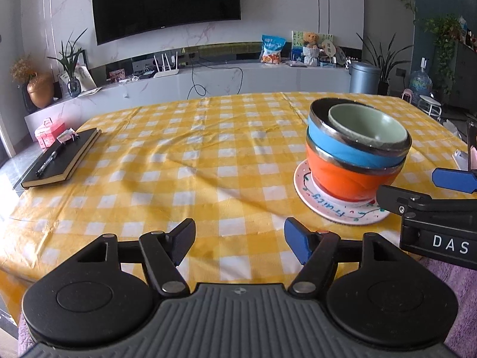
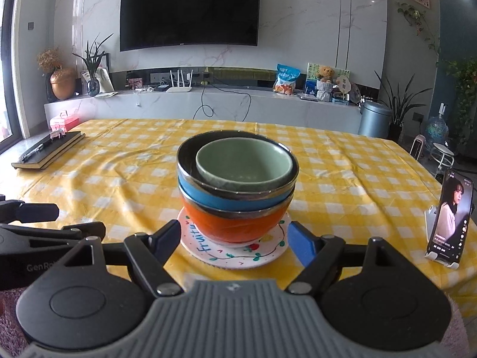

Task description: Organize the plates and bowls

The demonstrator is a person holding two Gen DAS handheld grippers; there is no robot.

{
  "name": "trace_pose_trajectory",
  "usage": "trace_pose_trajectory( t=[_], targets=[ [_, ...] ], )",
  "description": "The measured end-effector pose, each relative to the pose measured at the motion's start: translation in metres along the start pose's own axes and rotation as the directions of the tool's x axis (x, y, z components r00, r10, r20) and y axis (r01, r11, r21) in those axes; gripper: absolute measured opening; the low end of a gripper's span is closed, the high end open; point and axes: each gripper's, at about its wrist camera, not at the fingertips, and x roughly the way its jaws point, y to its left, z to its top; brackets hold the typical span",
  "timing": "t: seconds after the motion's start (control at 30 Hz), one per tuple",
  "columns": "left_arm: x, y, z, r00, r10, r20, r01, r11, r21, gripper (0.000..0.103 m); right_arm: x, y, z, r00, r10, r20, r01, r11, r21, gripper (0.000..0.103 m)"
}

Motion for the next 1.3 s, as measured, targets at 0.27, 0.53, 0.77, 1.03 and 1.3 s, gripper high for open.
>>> trace_pose_trajectory(
  t=[0.27, 0.53, 0.77, 1.03, 1.3],
  targets=[
    [0.011, 0.004, -0.005, 0.999, 0.037, -0.038, -0.038, 0.999, -0.014, 0.086, 0.017, -0.002, -0.013, 0.997, 0.037, -0.065, -0.036, 0.999, 0.018, 0.079],
    [0.019, 0.0, -0.006, 0.998, 0.04, -0.049, -0.04, 0.999, 0.008, 0.086, 0.026, -0.001, -0.016, 0.995, 0.05, -0.086, -0.049, 0.999, 0.017, 0.079],
    [0.02, -0.001, -0.006, 0.998, 0.041, -0.054, -0.041, 0.999, 0.01, 0.086, 0.029, -0.003, -0.017, 0.994, 0.05, -0.093, -0.047, 0.998, 0.029, 0.079],
    [0.02, -0.001, -0.006, 0.998, 0.041, -0.055, -0.04, 0.999, 0.009, 0.086, 0.027, -0.001, -0.018, 0.995, 0.055, -0.088, -0.053, 0.998, 0.021, 0.079],
    [0.02, -0.001, -0.006, 0.998, 0.041, -0.055, -0.04, 0.999, 0.009, 0.086, 0.026, -0.001, -0.018, 0.995, 0.057, -0.085, -0.056, 0.998, 0.022, 0.079]
  ],
)
